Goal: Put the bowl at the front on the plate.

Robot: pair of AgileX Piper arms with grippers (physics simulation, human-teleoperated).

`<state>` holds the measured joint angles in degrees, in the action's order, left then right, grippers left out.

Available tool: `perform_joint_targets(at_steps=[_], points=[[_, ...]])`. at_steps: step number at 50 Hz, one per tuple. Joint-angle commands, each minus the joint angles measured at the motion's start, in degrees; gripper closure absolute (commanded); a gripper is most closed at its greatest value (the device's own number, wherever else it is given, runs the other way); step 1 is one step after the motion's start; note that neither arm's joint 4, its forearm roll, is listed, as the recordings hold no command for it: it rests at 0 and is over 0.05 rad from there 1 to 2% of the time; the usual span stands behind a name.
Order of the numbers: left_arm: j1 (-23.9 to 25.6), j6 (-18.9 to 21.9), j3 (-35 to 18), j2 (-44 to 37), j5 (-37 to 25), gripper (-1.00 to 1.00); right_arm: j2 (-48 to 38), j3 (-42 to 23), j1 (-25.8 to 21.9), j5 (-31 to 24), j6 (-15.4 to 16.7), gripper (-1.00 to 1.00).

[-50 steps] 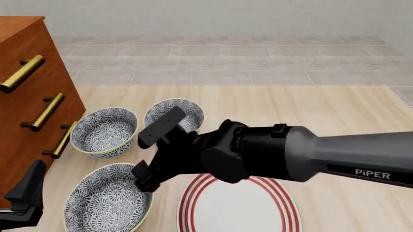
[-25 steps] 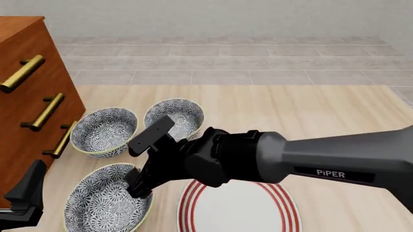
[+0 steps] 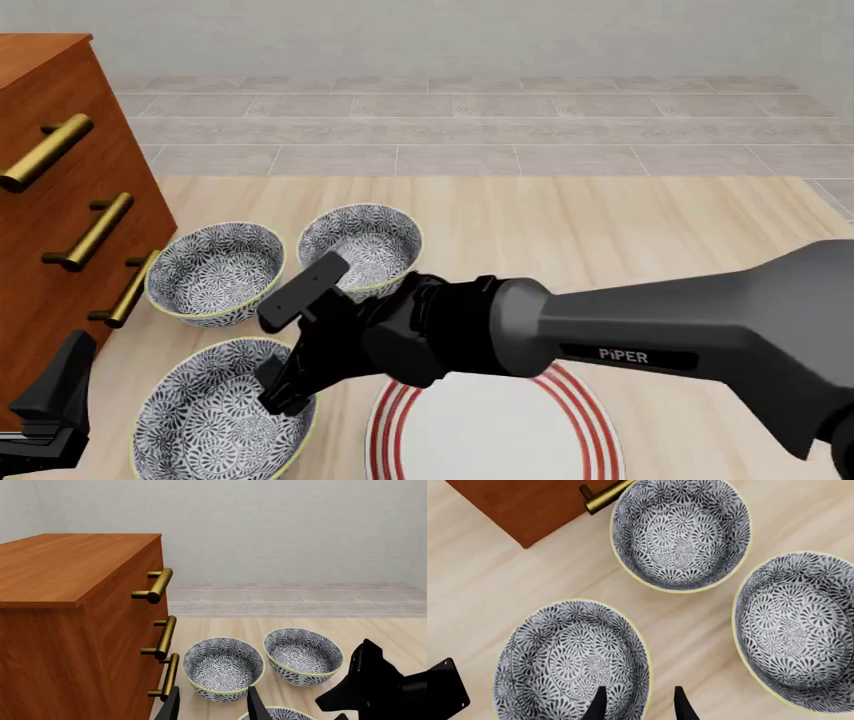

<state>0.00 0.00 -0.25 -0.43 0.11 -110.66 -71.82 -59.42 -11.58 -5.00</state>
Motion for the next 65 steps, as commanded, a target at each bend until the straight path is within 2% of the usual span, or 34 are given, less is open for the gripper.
perform_joint_targets(at_steps=[1, 45, 46, 65], points=[[0.0, 0.0, 0.0, 0.0, 0.0, -1.0, -1.9, -1.0, 0.2, 0.2, -0.1, -1.0], [0.0, 0.0, 0.0, 0.0, 0.0, -1.0, -5.3, 1.6, -1.7, 4.6, -3.0, -1.0], [0.0, 0.0, 0.0, 0.0, 0.0, -1.0, -5.2, 1.7, -1.8, 4.7, -3.2, 1.0], [0.0, 0.0, 0.0, 0.0, 0.0, -1.0, -2.8, 0.2, -2.5, 1.9, -1.8, 1.0]])
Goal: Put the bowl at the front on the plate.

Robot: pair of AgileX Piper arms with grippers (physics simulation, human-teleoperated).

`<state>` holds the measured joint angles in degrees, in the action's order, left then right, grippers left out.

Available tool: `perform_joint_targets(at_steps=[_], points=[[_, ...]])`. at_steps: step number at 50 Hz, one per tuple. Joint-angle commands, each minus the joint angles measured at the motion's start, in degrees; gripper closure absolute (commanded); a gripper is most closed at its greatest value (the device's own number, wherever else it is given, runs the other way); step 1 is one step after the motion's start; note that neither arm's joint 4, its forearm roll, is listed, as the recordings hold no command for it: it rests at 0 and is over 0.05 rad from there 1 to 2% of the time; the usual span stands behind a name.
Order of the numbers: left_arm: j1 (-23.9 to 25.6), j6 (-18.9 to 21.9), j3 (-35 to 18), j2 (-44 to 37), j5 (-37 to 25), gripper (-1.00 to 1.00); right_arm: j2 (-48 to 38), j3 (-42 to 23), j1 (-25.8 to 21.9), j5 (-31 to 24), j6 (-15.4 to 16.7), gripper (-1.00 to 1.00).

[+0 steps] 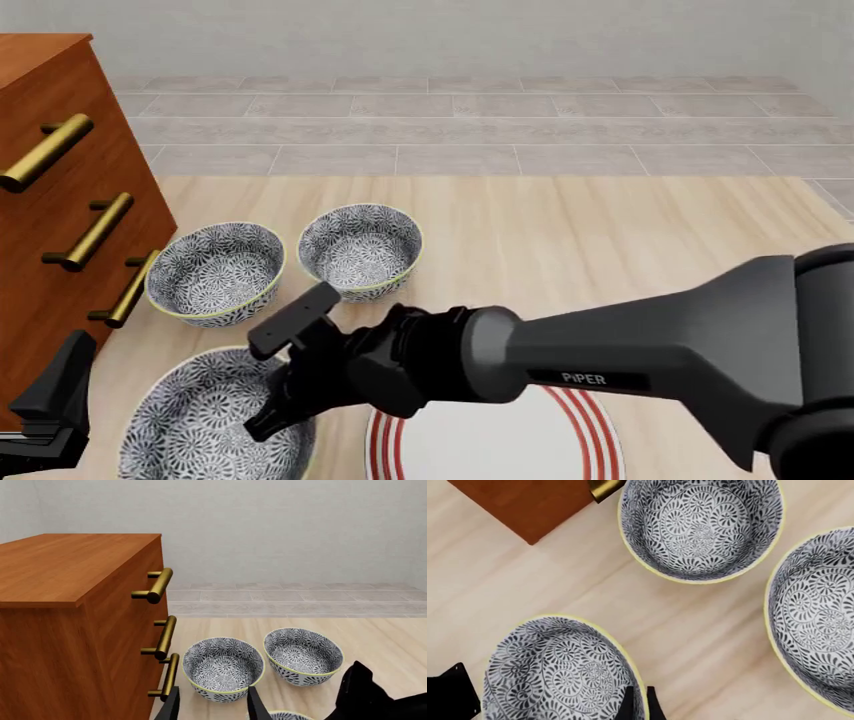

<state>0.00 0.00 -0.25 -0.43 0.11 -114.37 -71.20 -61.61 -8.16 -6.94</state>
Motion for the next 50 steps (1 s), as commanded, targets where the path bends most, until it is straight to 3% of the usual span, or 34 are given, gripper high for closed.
perform_joint_targets(at_steps=[1, 22, 50], points=[[0.0, 0.0, 0.0, 0.0, 0.0, -1.0, 1.1, -0.5, -0.3, -1.7, 0.2, 1.0], [0.0, 0.0, 0.0, 0.0, 0.0, -1.0, 6.4, -2.3, -0.1, -6.2, 2.3, 1.0], [0.0, 0.0, 0.0, 0.0, 0.0, -1.0, 14.1, 2.7, 0.9, -6.9, 1.7, 1.0]])
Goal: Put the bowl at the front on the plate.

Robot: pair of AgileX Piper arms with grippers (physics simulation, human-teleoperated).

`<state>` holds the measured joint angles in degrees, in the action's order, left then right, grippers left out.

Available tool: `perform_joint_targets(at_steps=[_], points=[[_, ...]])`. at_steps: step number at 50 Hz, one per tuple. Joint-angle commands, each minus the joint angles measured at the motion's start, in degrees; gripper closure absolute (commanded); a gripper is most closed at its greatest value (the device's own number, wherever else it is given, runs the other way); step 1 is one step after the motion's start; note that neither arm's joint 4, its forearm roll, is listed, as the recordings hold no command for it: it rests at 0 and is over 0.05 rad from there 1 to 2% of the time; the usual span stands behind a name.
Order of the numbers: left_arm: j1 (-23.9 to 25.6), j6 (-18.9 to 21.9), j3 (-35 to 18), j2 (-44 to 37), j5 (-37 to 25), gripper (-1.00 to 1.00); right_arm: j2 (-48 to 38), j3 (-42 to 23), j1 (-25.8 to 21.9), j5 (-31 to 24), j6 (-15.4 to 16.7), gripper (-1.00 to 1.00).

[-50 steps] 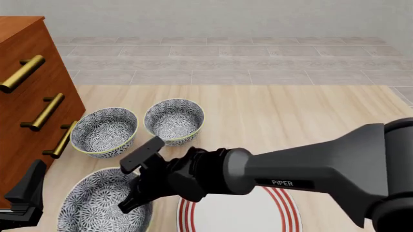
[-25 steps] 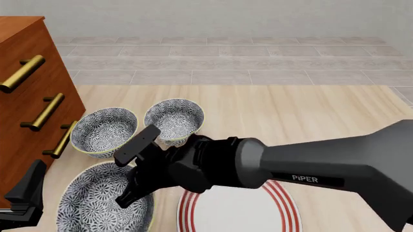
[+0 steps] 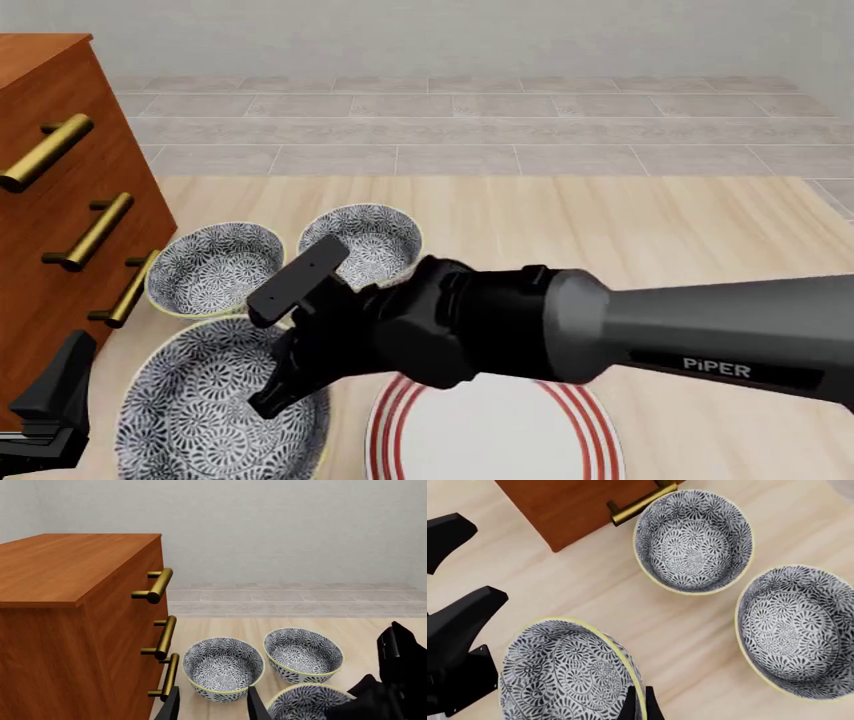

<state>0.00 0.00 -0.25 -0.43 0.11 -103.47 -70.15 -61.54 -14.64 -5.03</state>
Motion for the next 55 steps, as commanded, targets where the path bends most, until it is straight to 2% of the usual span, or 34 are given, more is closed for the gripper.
perform_joint_targets(at_steps=[1, 31, 55], points=[[0.0, 0.0, 0.0, 0.0, 0.0, -1.0, 3.4, 1.8, 0.9, -0.4, -0.2, 1.0], [0.0, 0.0, 0.0, 0.0, 0.0, -1.0, 12.8, 9.8, 5.1, 0.1, -1.6, 1.0], [0.0, 0.0, 0.0, 0.0, 0.0, -1.0, 20.7, 19.2, 12.8, 2.1, -4.0, 1.0]])
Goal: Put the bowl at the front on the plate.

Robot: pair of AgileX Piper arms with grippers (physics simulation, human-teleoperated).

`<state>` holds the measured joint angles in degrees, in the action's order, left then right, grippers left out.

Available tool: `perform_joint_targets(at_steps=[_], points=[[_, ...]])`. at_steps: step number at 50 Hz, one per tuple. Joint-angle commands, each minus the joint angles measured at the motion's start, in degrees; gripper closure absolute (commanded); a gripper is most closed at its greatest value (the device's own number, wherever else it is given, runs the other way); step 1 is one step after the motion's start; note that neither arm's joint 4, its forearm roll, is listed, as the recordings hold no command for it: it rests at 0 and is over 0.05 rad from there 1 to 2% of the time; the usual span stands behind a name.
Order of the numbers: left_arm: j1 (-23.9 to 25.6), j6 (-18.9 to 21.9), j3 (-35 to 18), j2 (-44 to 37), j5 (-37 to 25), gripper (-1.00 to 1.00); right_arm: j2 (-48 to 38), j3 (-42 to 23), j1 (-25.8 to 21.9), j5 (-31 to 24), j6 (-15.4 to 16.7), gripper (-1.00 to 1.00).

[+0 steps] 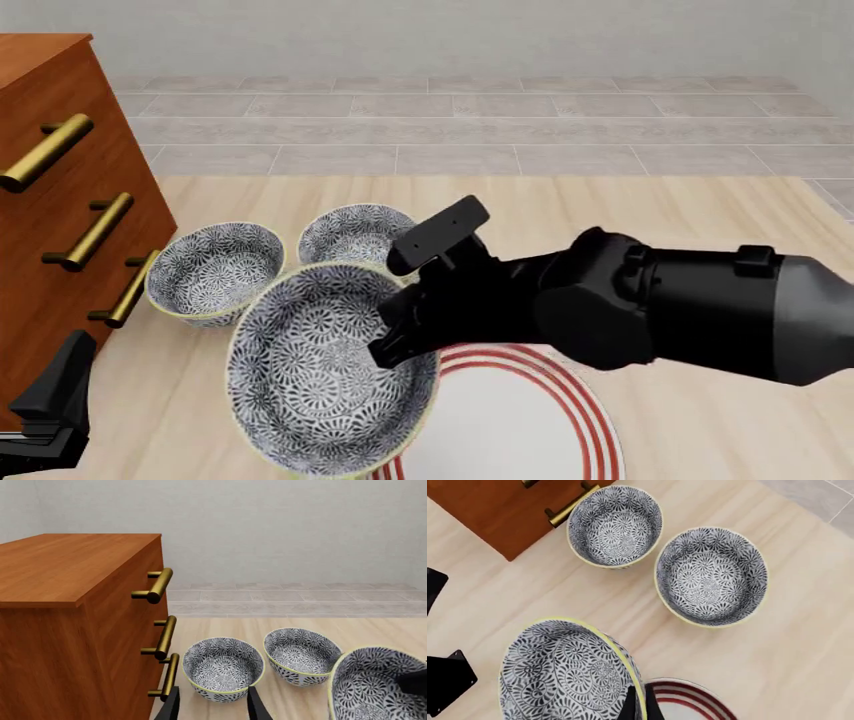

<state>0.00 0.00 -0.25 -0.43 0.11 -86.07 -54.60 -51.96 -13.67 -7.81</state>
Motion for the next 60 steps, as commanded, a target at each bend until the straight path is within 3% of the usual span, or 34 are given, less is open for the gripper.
perform_joint_targets(at_steps=[1, 13, 36, 45, 60], points=[[0.0, 0.0, 0.0, 0.0, 0.0, -1.0, 3.3, 3.6, 3.2, 1.1, -1.2, 1.0], [0.0, 0.0, 0.0, 0.0, 0.0, -1.0, 7.3, 7.2, 5.4, 0.9, -3.1, 1.0], [0.0, 0.0, 0.0, 0.0, 0.0, -1.0, 16.1, 14.0, 7.1, -1.7, -10.5, 1.0], [0.0, 0.0, 0.0, 0.0, 0.0, -1.0, 18.4, 17.6, 5.7, -1.3, -14.3, 1.0], [0.0, 0.0, 0.0, 0.0, 0.0, -1.0, 20.1, 21.3, 6.3, -1.5, -16.2, 1.0]])
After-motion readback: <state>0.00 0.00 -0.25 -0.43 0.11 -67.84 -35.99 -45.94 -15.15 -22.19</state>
